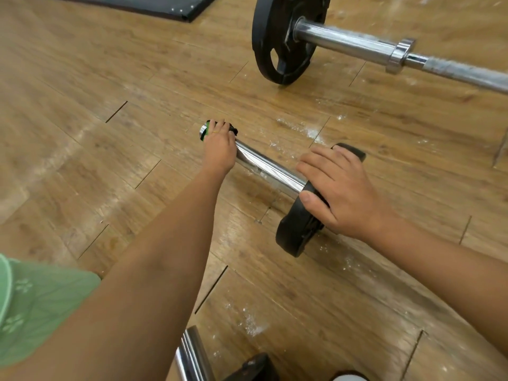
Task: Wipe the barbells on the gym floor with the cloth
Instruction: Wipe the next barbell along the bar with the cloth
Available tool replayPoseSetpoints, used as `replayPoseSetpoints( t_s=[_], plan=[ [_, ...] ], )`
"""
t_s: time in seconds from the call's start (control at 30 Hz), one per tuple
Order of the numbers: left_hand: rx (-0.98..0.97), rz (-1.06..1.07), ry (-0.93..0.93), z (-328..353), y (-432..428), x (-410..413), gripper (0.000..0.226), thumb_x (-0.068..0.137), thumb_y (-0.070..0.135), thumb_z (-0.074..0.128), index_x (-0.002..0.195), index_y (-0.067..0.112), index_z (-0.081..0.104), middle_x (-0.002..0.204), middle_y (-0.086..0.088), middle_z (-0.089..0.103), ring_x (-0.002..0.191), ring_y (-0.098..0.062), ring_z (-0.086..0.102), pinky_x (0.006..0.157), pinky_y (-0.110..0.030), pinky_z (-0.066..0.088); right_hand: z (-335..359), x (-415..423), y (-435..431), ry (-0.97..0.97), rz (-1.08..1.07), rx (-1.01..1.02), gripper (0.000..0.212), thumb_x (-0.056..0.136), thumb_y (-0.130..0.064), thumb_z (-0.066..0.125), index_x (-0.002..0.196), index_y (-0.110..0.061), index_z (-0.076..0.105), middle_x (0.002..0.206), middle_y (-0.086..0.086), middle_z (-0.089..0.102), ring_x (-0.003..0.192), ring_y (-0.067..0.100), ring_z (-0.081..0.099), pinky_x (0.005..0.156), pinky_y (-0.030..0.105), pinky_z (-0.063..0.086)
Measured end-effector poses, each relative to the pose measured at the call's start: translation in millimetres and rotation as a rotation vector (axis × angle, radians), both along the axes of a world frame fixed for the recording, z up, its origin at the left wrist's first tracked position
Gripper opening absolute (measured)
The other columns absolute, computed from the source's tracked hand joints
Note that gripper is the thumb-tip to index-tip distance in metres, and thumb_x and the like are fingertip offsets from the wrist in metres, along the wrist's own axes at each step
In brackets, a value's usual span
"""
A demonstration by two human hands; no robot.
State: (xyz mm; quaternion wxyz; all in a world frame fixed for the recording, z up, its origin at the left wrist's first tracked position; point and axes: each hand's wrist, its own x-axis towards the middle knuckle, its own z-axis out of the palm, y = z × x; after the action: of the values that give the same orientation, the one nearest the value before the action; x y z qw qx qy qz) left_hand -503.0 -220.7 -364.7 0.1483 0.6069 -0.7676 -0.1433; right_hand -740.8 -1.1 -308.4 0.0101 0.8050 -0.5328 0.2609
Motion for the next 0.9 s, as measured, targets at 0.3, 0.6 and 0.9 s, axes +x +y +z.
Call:
replayPoseSetpoints(
  t_s=[0.3, 0.6, 0.9],
  plan=[
    [-0.026, 0.016, 0.090, -14, 40, -13, 0.054, 0.107, 0.030, 0.024, 0.147, -0.001, 0.043, 0.156, -0.018, 0.038, 0.150, -0.035, 0.021, 0.121, -0.049, 0.024, 2, 20, 15, 0.008, -0.189, 0.053, 0.062, 0.099, -0.041, 0.038, 0.145, 0.000, 0.048, 0.151, 0.016, 0.046, 0.150, 0.034, 0.026, 0.125, 0.050, 0.009],
    [-0.012, -0.007, -0.050, -4, 28, -14, 0.053, 0.105, 0.026, 0.024, 0.139, -0.005, 0.051, 0.152, -0.020, 0.044, 0.146, -0.040, 0.026, 0.119, -0.050, 0.025, 3, 27, 29, 0.038, -0.299, 0.180, 0.081, 0.095, -0.059, 0.037, 0.154, -0.003, 0.031, 0.160, 0.017, 0.029, 0.152, 0.035, 0.016, 0.125, 0.052, 0.009],
    [0.037, 0.009, -0.015, 11, -1, -11, 0.038, 0.107, 0.013, 0.031, 0.125, -0.009, 0.057, 0.138, -0.023, 0.052, 0.136, -0.039, 0.036, 0.114, -0.048, 0.029, 1, 16, 19, -0.057, -0.305, 0.184, 0.078, 0.095, -0.056, 0.041, 0.150, -0.002, 0.035, 0.156, 0.016, 0.035, 0.150, 0.034, 0.020, 0.125, 0.049, 0.006]
  ],
)
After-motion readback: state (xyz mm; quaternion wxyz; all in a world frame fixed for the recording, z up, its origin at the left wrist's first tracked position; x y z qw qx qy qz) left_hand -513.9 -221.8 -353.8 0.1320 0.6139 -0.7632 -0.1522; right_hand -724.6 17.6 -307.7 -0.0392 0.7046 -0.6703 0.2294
